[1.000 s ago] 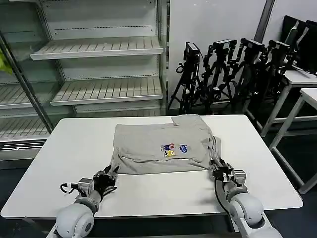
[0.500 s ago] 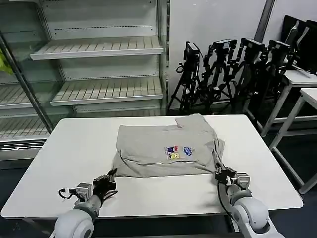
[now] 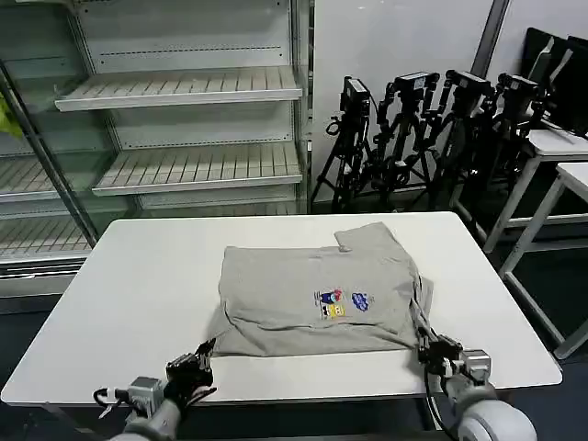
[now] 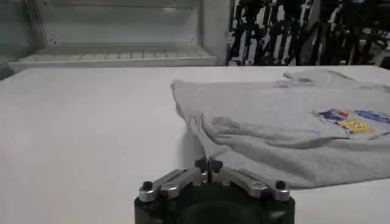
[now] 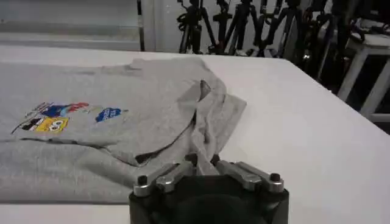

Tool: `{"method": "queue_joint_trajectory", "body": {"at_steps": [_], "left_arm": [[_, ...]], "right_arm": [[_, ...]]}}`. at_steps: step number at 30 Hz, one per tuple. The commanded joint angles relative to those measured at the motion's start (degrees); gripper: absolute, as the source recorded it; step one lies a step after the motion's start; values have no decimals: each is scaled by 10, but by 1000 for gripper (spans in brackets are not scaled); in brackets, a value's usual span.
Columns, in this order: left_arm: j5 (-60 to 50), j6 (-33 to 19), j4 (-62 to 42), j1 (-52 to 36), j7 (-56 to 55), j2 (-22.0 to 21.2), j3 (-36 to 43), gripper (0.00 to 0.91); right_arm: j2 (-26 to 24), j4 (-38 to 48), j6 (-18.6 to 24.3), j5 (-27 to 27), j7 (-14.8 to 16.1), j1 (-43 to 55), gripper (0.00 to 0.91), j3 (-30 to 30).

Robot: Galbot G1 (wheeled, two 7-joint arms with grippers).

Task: Fold and organize the clothes.

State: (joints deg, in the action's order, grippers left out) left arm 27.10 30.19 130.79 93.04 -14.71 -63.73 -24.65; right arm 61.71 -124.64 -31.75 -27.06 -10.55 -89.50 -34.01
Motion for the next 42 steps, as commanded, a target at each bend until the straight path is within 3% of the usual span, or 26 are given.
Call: {"method": "queue_joint_trajectory", "body": {"at_steps": [1,2,3,4,5,6,7,8,12,17,25,30,32,38,42], "left_arm": [[-23,0,77,126,-2,-3,-9,20],[-27,0,81,135,-3,-3,-9,10],[-30,0,84,143,-4,-3,-9,20],[-34,0,87,150,-4,-3,-8,10],[-36,0,87,154,-5,-4,-8,81],[-37,1,87,155,-5,-4,-7,81],[-38,2,84,155,-4,-3,-6,645],[-38,4,82,155,-3,-3,-6,907],[-41,12,83,155,-4,-4,-6,907],[-37,13,100,148,-3,0,-24,907],[57,13,98,15,-12,34,-67,907],[131,28,21,-108,-29,63,-40,907],[136,28,-37,-174,-40,68,-10,907],[142,29,-153,-318,-52,71,68,907],[136,29,-214,-392,-56,69,114,907]], "right_arm": [[-8,-62,4,0,1,-105,0,-45],[-8,-65,6,1,2,-116,0,-50],[-8,-67,8,1,4,-126,222,-56],[-8,-68,8,1,5,-131,907,-59],[-8,-66,8,2,5,-130,907,-60],[-8,-64,5,3,1,-127,907,-60],[-7,-58,3,4,-1,-118,907,-58],[-7,-57,3,4,-1,-116,907,-58],[-5,-49,5,6,-5,-94,907,-53],[-8,-61,47,-8,-16,-68,907,-72],[-29,-32,30,-56,-40,72,907,-55],[-29,58,-3,-56,-61,236,907,36],[-14,120,-14,-58,-79,308,907,101],[18,275,-14,-38,-79,462,907,194],[31,352,-14,-30,-68,520,907,217]]}}
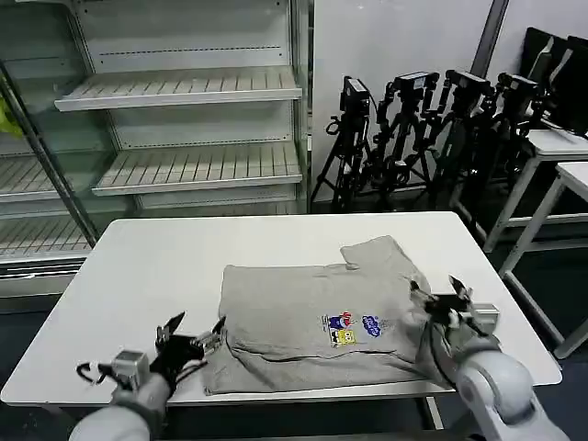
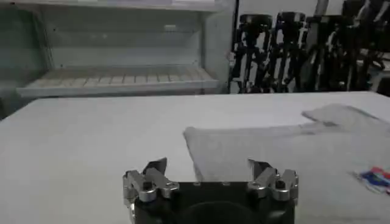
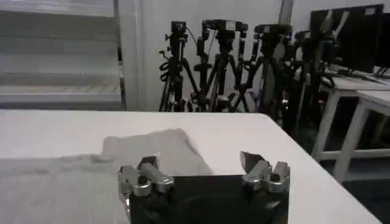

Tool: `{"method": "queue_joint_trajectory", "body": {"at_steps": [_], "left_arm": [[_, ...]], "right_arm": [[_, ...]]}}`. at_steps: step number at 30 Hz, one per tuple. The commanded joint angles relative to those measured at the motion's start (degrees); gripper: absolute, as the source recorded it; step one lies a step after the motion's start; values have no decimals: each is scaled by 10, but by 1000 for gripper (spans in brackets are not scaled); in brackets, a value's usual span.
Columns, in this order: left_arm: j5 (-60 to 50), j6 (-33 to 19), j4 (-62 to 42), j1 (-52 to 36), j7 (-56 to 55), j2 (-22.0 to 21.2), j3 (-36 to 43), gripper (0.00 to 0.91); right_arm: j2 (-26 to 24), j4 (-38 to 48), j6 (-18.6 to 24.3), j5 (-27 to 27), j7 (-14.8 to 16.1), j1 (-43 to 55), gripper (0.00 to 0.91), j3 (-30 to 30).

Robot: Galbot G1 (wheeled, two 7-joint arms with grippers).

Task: Fold and organize the clothes.

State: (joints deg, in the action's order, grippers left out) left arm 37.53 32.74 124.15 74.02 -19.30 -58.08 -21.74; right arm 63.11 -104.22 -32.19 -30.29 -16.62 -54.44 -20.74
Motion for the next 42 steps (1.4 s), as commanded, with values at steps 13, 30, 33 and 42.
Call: {"method": "queue_joint_trajectory", "body": {"at_steps": [13,30,33,42], "left_arm": [[8,3,-297,-322,-11,-29,164,907],[15,4,-344,-326,-8,-52,179,907],[23,4,-350,-326,-7,-55,180,877],[59,4,-361,-327,-2,-61,181,10]], "right_arm": [[74,363,-9,32,15,290,907,109],[110,463,-9,33,33,314,907,105],[112,466,-9,28,36,314,252,106],[109,462,-9,8,39,305,0,106]]}}
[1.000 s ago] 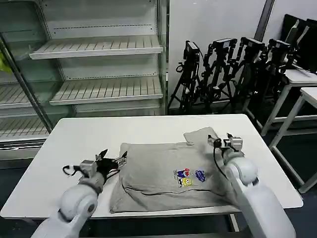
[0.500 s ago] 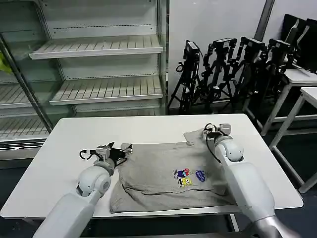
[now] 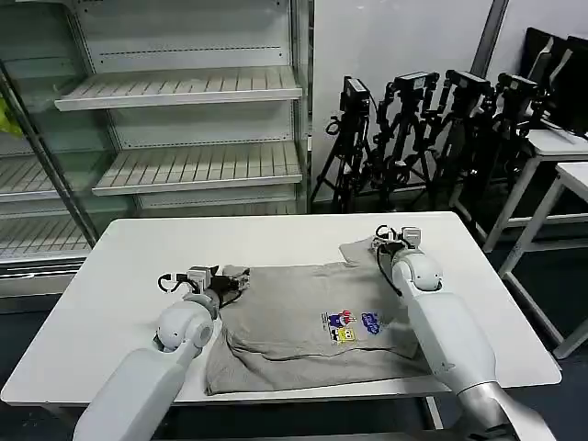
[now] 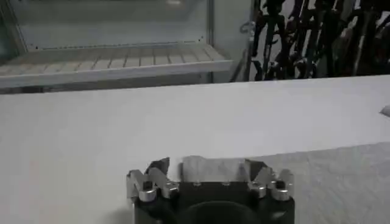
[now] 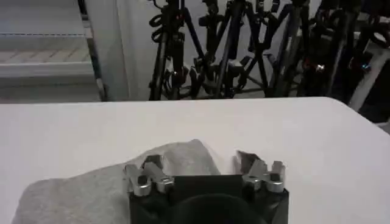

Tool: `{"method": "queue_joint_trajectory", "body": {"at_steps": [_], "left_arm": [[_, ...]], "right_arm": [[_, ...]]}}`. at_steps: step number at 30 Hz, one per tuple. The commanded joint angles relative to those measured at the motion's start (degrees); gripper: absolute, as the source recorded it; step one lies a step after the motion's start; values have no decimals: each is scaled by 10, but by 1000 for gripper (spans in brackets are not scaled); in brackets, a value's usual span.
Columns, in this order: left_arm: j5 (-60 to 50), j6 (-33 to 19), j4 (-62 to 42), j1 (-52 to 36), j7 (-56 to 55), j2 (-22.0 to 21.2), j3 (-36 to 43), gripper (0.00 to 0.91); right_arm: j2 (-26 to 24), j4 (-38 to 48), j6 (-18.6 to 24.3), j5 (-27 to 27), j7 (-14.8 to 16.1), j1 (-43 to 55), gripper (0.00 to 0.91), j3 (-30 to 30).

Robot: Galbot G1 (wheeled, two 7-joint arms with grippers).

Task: Fold and organize the clothes.

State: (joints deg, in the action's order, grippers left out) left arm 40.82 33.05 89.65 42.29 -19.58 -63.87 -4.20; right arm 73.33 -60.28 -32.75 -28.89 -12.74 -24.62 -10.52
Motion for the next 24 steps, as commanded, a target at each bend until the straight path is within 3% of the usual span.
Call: {"method": "queue_joint_trajectory", "body": {"at_steps": [1,13,24], "left_arm": [[26,1,-16,-6,3,-2,5,10],[42,0,-9,4,12,-1,-3,10],[51,-6,52,15,19,12,-26,10]], "right_arm": [[6,21,-4,-7,0,4,0,4],[-3,-6,8,-18,6,-7,0,0],[-16,-89,98,-23,12,-27,0,-10]]}}
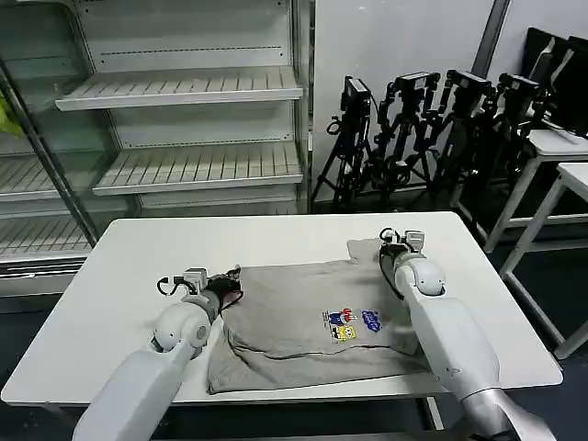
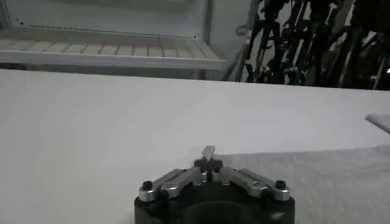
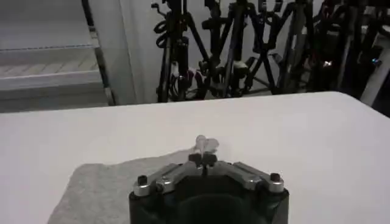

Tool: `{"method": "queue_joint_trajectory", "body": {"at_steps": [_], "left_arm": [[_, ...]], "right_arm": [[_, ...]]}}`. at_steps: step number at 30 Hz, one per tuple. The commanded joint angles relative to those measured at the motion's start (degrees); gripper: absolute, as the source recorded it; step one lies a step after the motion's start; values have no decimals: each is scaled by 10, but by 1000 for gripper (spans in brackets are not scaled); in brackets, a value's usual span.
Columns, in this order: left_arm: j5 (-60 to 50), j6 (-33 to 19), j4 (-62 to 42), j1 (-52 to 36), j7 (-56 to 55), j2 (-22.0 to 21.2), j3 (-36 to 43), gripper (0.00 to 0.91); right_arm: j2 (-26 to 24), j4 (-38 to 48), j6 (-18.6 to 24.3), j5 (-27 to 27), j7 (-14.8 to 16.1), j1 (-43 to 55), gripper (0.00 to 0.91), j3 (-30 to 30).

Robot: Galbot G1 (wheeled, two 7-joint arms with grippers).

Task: Fold and organize the clothes.

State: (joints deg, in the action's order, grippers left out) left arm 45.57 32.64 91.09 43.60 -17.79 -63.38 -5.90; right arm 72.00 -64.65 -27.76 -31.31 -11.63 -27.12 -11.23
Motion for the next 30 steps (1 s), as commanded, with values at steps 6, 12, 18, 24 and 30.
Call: {"method": "queue_joint_trajectory", "body": {"at_steps": [6,12,18,24,30], "left_arm": [[21,-1,87,19,3,29,-34,10],[30,0,131,51,2,52,-57,10],[34,2,192,103,3,70,-81,10],[39,4,247,166,5,89,-103,10],[24,4,297,224,7,96,-110,10]], "right_arm": [[-25,-119,50,-15,-1,-34,0,-15],[-47,-192,36,-28,-3,-90,0,-38],[-77,-294,21,-37,-4,-166,0,-74],[-108,-363,14,-45,-2,-236,0,-115],[-130,-434,4,-50,-2,-319,0,-158]]}}
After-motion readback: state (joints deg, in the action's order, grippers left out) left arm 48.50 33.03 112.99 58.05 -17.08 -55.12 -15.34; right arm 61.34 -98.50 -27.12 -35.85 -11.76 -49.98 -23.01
